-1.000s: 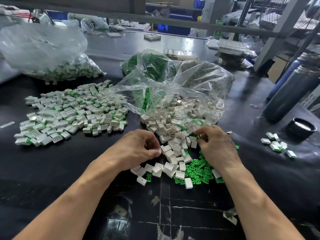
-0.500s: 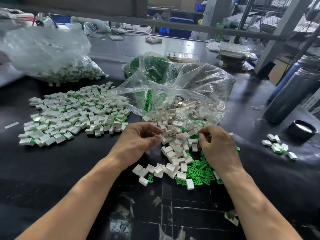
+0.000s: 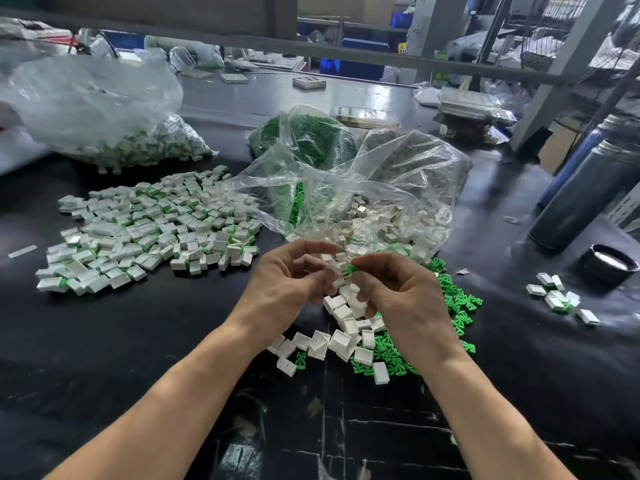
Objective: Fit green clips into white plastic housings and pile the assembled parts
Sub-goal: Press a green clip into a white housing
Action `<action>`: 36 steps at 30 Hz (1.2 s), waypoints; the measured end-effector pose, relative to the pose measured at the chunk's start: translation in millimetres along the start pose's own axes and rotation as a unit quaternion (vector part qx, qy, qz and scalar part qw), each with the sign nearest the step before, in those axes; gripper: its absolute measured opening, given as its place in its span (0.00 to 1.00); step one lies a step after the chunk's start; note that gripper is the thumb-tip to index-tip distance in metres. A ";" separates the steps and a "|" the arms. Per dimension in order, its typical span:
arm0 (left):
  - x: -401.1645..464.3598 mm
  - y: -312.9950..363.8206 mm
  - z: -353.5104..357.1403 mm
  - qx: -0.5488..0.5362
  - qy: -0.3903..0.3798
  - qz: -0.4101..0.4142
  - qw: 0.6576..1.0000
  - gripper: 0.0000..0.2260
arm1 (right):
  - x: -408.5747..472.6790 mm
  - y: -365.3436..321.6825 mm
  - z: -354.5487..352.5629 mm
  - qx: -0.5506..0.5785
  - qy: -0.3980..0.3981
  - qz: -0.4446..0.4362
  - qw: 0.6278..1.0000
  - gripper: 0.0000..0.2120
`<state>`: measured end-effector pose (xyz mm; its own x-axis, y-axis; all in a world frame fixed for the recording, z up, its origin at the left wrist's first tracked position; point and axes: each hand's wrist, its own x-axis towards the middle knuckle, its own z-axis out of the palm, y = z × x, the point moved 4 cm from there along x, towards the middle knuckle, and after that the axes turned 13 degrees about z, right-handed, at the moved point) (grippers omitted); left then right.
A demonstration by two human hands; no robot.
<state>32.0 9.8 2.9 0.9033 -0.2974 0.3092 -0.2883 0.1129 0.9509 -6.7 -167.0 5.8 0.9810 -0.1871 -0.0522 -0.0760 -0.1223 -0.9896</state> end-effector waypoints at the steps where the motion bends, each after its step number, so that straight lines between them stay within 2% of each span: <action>1: 0.1 0.8 0.9 -0.008 0.002 0.002 1.000 0.10 | -0.3 0.6 0.2 0.003 -0.001 0.001 1.000 0.08; 9: 0.5 2.9 6.1 -0.064 0.048 -0.022 0.997 0.09 | -3.7 0.6 -0.3 0.003 0.001 -0.002 1.000 0.06; 15: -0.7 0.3 13.0 -0.096 0.030 -0.062 0.993 0.07 | -5.7 -1.2 2.1 0.009 0.013 -0.006 1.000 0.06; 18: -1.1 -0.8 15.0 -0.090 0.015 -0.064 0.994 0.06 | -6.6 -2.3 2.2 0.001 0.019 -0.010 1.000 0.06; 24: -1.8 -2.1 14.0 -0.083 -0.011 -0.056 0.995 0.14 | -8.0 -3.4 1.0 -0.034 0.034 -0.021 0.999 0.06; 28: -0.1 -7.3 13.5 -0.033 -0.011 -0.035 0.999 0.07 | -8.8 -4.4 0.0 -0.090 0.038 -0.035 0.995 0.07; 31: 0.1 -9.4 14.0 -0.003 -0.025 -0.026 0.999 0.06 | -7.0 -4.4 -1.0 -0.111 0.037 -0.033 0.993 0.06; 36: -0.2 -5.4 12.5 -0.001 -0.033 -0.007 0.999 0.07 | -4.6 -0.3 -1.9 0.049 -0.001 0.043 0.998 0.05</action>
<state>29.4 -2.6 -2.1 0.8848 -0.3601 0.2957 -0.2741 0.1109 0.9553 -11.5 -167.9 6.6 0.9718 -0.1907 -0.1385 -0.1430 -0.0101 -0.9897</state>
